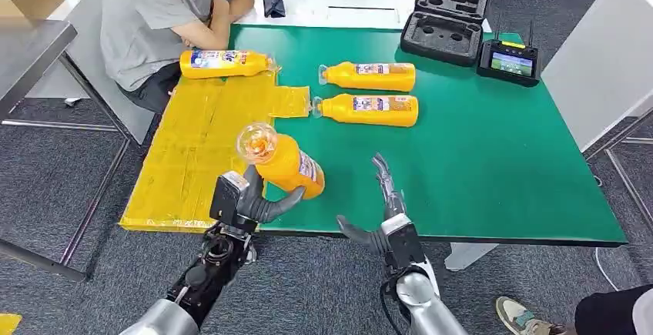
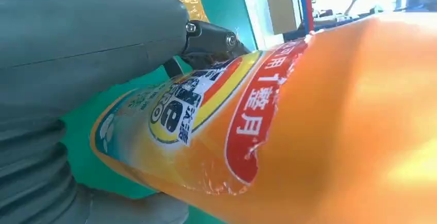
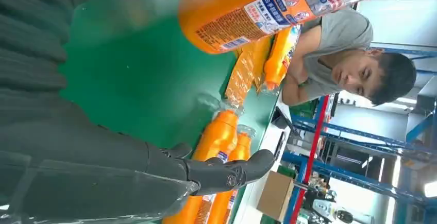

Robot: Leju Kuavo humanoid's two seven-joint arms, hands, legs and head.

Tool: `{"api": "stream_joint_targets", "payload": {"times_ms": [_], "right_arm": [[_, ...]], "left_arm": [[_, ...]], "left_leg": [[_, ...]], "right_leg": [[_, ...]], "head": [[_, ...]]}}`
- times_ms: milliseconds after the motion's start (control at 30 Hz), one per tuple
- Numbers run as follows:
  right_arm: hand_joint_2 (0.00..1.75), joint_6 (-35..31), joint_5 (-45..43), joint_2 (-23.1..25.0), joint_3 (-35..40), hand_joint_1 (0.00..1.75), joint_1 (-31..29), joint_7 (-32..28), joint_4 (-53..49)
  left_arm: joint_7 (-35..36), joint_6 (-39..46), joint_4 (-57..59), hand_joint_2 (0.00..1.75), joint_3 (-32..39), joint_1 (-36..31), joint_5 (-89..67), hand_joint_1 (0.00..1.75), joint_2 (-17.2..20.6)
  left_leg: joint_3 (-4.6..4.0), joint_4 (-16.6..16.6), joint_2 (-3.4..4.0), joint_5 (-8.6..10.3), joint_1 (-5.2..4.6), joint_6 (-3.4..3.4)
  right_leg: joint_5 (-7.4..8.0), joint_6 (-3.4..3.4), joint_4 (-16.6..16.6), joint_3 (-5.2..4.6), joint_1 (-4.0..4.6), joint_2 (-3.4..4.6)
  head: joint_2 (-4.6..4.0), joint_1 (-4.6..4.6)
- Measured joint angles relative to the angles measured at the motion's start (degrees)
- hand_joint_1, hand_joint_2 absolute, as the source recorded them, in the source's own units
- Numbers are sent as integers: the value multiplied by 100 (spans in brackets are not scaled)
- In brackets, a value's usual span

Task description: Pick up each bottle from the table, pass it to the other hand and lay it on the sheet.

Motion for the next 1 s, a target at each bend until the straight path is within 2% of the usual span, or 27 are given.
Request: {"api": "stream_joint_targets", "payload": {"times_ms": [67, 133, 300, 433, 600, 767, 900, 1000], "right_arm": [[175, 35, -4, 9, -15, 0, 1, 0, 0], [175, 33, -7, 24, -52, 0, 9, 0, -2], [175, 53, -37, 33, -181, 0, 100, 0, -61], [175, 155, -37, 63, -247, 0, 141, 0, -63], [175, 203, -39, 100, -280, 0, 161, 0, -63], [175, 243, -57, 138, -304, 0, 162, 0, -63], [175, 289, -57, 177, -369, 0, 161, 0, -63], [175, 306, -57, 205, -387, 0, 161, 0, -63]], "left_arm": [[-9, -57, -2, 175, 6, -12, -26, 175, 52], [0, 259, -42, 175, 18, -12, -331, 175, 110], [447, 2739, -138, 175, 13, -133, -2472, 175, 367], [892, 3756, -98, 175, -48, -303, -3767, 175, 588], [1123, 4251, 205, 175, -101, -465, -4395, 175, 662], [1592, 4330, 608, 175, -122, -670, -4945, 175, 706], [2874, 4385, 1074, 175, -292, -937, -6382, 175, 782], [3420, 4320, 1396, 175, -446, -1123, -6917, 175, 835]], "left_leg": [[0, 0, 0, 0, 0, 0], [0, 0, 0, 1, 1, 0], [1, 0, 1, 1, 1, -1], [1, 0, 0, 1, 1, -1], [0, 0, 0, 2, 0, 0], [0, 0, 0, 2, 0, 0], [1, 0, 0, 3, 1, 0], [1, 0, 1, 3, 2, -1]], "right_leg": [[0, 0, 0, 0, 0, 0], [0, 0, 0, 0, 1, 0], [0, 0, 1, 0, 1, 0], [0, 0, 1, 0, 1, 0], [0, 0, 1, 0, -1, 0], [0, 0, 1, 0, 0, 0], [0, 0, 2, 0, 1, 0], [0, 0, 2, -1, 1, 1]], "head": [[0, -2], [0, -2], [-2, 0], [0, 0], [0, 2], [0, 0], [0, 0], [0, 0]]}}
